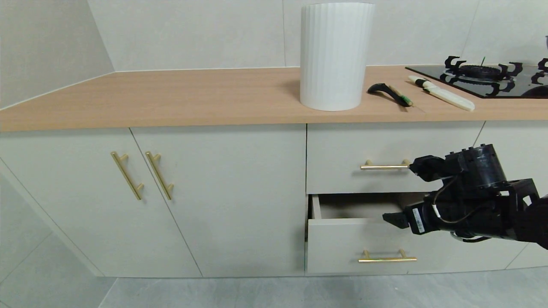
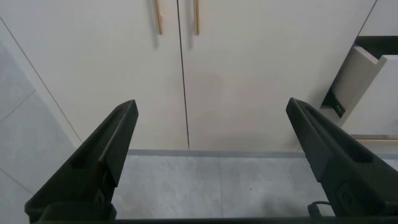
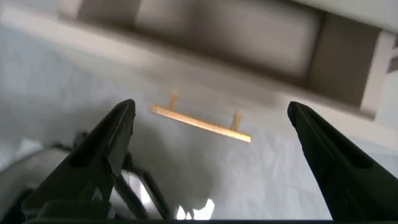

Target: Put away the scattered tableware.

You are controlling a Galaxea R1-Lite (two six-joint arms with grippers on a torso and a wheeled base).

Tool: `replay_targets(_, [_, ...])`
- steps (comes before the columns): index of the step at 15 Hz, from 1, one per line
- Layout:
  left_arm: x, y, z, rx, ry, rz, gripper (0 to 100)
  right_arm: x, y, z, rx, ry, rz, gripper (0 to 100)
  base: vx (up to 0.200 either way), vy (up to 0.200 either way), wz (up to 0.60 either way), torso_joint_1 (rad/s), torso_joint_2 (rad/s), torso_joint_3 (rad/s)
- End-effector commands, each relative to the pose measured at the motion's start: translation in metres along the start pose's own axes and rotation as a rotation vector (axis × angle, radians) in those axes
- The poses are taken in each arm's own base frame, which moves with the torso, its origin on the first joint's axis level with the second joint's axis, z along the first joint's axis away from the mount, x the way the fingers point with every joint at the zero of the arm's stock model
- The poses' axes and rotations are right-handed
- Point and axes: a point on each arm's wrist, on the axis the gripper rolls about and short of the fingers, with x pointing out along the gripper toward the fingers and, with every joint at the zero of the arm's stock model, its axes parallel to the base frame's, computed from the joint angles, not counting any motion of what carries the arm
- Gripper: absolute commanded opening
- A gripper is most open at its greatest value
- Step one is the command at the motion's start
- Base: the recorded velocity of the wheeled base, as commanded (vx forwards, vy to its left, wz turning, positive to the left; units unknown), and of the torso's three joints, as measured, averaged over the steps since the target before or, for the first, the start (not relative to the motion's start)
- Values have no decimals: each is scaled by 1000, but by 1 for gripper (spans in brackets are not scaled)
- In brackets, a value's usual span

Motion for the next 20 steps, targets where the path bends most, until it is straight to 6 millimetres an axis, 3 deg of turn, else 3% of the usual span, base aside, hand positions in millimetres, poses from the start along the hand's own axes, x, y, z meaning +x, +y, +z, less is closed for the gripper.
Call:
replay_targets(1, [0,0,0,0,1,1,100,18,2,-4,9,5,-14,100,0,0,0,0,0,0])
replay_targets(7, [0,0,0,0,1,1,100,76,5,-16,94,-16,-133,100,0,0,0,0,0,0])
replay_targets(9, [0,0,0,0,1,1,100,82,6,-19,93,-6,-141,100,0,0,0,0,0,0])
replay_targets(16, [0,0,0,0,1,1,100,84,6,-22,88,8,-139,100,0,0,0,0,0,0])
replay_targets(20, [0,0,0,0,3,1,100,75,5,-21,80,28,-136,100,0,0,0,0,0,0])
